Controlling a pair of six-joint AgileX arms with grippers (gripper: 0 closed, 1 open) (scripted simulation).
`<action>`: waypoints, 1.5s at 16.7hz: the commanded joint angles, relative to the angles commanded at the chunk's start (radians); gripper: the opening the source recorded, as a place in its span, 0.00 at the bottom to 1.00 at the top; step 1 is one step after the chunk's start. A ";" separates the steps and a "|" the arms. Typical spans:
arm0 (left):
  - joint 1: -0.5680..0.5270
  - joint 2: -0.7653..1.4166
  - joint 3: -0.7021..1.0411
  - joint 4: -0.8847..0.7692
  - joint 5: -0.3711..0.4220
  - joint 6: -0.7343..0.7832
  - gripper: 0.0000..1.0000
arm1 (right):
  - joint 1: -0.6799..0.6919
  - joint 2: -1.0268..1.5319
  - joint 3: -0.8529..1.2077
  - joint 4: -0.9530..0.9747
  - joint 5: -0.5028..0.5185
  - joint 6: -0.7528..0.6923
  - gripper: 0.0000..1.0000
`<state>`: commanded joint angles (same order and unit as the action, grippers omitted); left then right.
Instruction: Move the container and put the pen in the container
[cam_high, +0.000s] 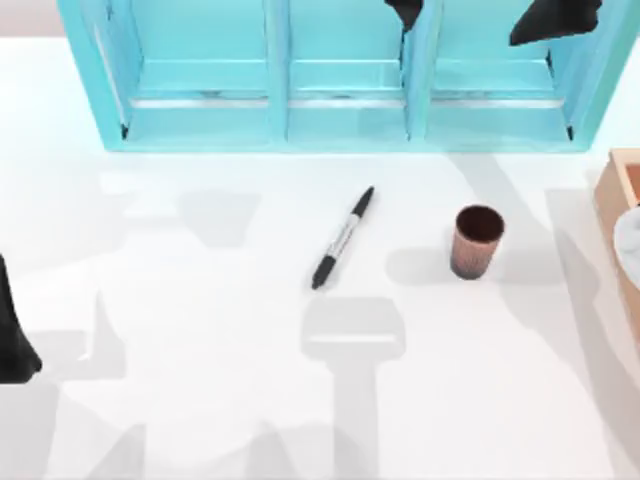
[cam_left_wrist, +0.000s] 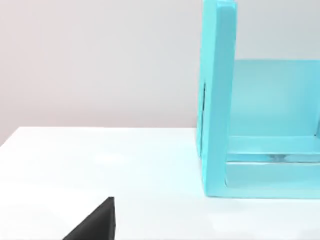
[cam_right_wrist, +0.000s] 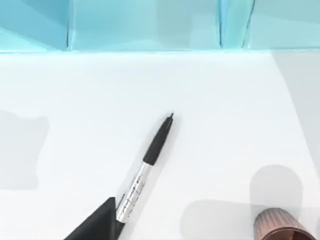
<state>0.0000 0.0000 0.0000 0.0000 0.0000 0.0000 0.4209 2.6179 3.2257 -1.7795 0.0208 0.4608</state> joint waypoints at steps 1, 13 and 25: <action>0.000 0.000 0.000 0.000 0.000 0.000 1.00 | 0.007 -0.012 -0.043 0.029 -0.005 0.025 1.00; 0.000 0.000 0.000 0.000 0.000 0.000 1.00 | 0.131 -0.205 -0.975 0.539 -0.110 0.506 1.00; 0.000 0.000 0.000 0.000 0.000 0.000 1.00 | 0.154 -0.219 -1.117 0.673 -0.124 0.599 1.00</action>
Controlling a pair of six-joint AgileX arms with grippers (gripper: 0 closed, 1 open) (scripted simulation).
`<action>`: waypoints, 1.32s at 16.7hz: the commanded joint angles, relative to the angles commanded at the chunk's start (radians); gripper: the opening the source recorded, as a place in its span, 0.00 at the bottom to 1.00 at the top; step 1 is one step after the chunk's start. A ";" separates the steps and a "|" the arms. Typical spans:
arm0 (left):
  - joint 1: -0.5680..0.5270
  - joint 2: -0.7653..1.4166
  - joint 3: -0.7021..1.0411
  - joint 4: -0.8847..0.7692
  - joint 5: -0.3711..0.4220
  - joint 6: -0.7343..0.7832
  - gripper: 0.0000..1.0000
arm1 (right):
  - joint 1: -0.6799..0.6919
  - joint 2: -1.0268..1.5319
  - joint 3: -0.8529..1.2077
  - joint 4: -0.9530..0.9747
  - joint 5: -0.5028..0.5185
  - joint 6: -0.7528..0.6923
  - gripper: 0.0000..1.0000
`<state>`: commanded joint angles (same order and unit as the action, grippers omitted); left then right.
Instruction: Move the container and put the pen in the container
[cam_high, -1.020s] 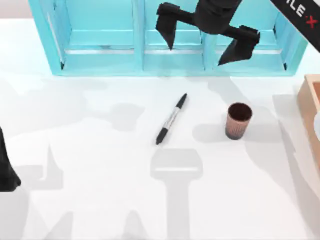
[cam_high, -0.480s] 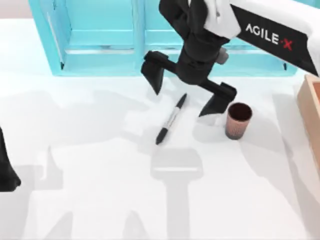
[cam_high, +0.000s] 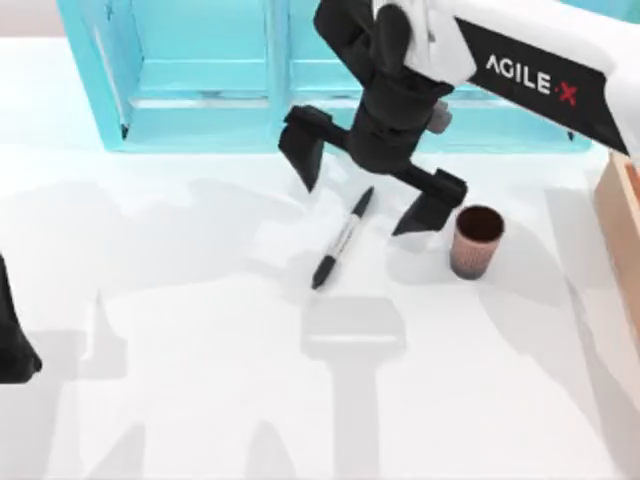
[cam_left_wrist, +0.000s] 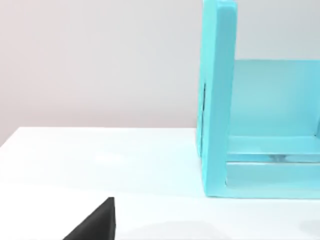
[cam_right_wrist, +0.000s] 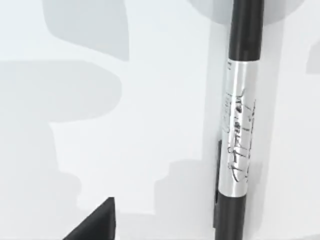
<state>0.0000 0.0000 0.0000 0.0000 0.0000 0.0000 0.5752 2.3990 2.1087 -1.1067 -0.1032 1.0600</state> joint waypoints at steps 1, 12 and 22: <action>0.000 0.000 0.000 0.000 0.000 0.000 1.00 | 0.003 0.015 -0.010 0.026 0.000 0.002 1.00; 0.000 0.000 0.000 0.000 0.000 0.000 1.00 | 0.023 0.137 -0.090 0.230 0.005 0.023 1.00; 0.000 0.000 0.000 0.000 0.000 0.000 1.00 | 0.023 0.137 -0.090 0.230 0.005 0.023 0.25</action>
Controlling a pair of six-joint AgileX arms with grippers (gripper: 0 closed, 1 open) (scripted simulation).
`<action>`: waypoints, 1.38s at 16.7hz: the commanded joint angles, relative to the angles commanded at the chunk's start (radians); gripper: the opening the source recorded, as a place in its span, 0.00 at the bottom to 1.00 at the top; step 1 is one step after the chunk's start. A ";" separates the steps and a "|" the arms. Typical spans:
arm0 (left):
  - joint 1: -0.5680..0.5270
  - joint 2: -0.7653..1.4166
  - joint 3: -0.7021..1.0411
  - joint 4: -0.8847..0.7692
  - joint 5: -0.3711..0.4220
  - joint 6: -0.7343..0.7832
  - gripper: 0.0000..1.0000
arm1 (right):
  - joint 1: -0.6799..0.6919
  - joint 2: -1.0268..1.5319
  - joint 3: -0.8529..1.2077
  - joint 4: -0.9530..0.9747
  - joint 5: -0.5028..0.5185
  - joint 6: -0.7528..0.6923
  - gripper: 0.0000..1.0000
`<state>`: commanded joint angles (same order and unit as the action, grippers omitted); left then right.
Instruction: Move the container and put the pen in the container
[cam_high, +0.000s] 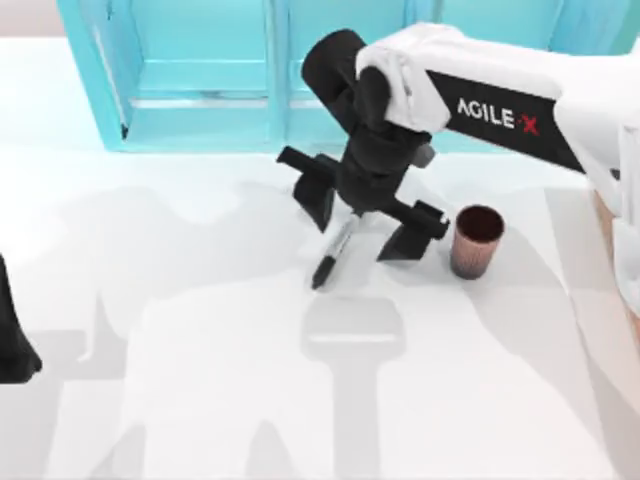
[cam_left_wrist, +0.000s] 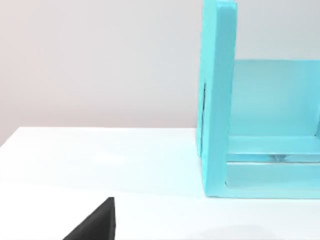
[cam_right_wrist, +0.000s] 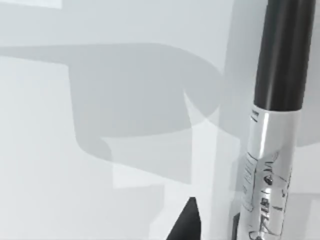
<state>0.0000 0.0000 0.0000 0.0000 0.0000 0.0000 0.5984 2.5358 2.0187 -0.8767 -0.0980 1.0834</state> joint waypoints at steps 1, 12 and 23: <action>0.000 0.000 0.000 0.000 0.000 0.000 1.00 | 0.000 0.000 0.000 0.000 0.000 0.000 0.17; 0.000 0.000 0.000 0.000 0.000 0.000 1.00 | -0.010 -0.087 -0.020 -0.078 0.036 -0.036 0.00; 0.000 0.000 0.000 0.000 0.000 0.000 1.00 | 0.109 -0.432 -0.255 -0.185 0.057 0.076 0.00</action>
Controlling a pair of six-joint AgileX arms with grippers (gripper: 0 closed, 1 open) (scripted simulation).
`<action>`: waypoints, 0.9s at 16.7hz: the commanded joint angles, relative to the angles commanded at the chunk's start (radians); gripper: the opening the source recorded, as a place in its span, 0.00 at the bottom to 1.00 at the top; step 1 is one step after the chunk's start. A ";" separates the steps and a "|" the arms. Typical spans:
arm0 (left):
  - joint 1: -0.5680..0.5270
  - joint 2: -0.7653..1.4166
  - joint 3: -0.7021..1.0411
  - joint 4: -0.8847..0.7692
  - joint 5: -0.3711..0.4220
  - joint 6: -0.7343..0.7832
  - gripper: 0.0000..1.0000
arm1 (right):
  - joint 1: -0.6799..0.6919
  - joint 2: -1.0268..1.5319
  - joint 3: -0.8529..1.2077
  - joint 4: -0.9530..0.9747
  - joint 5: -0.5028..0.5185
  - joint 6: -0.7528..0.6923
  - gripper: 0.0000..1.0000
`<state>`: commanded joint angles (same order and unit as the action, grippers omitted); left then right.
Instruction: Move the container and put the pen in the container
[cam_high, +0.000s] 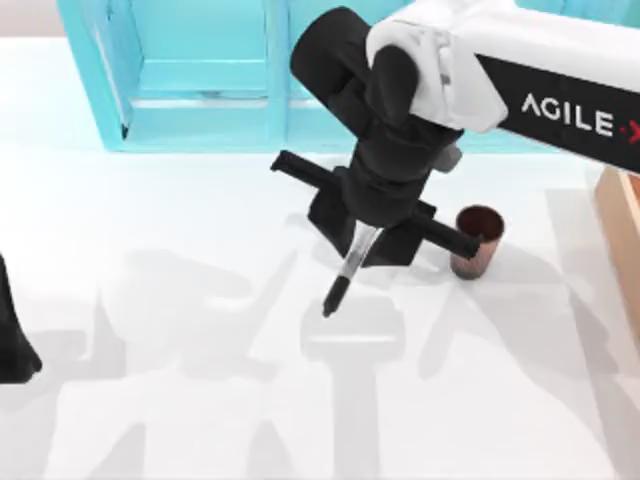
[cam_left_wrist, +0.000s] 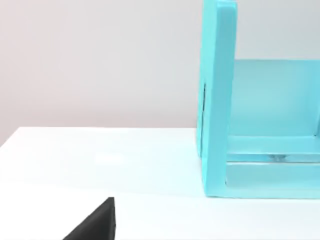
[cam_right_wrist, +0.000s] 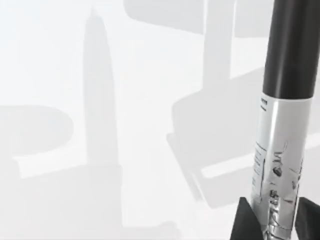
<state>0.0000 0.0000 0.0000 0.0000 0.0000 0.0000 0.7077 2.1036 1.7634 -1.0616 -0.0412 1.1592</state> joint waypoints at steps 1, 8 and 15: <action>0.000 0.000 0.000 0.000 0.000 0.000 1.00 | 0.011 -0.030 -0.019 -0.009 0.000 0.011 0.00; 0.000 0.000 0.000 0.000 0.000 0.000 1.00 | 0.017 -0.058 -0.035 -0.016 -0.003 0.023 0.00; 0.000 0.000 0.000 0.000 0.000 0.000 1.00 | 0.016 -0.072 -0.222 0.269 0.203 -0.203 0.00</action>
<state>0.0000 0.0000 0.0000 0.0000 0.0000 0.0000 0.7239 2.0321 1.5413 -0.7922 0.1614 0.9558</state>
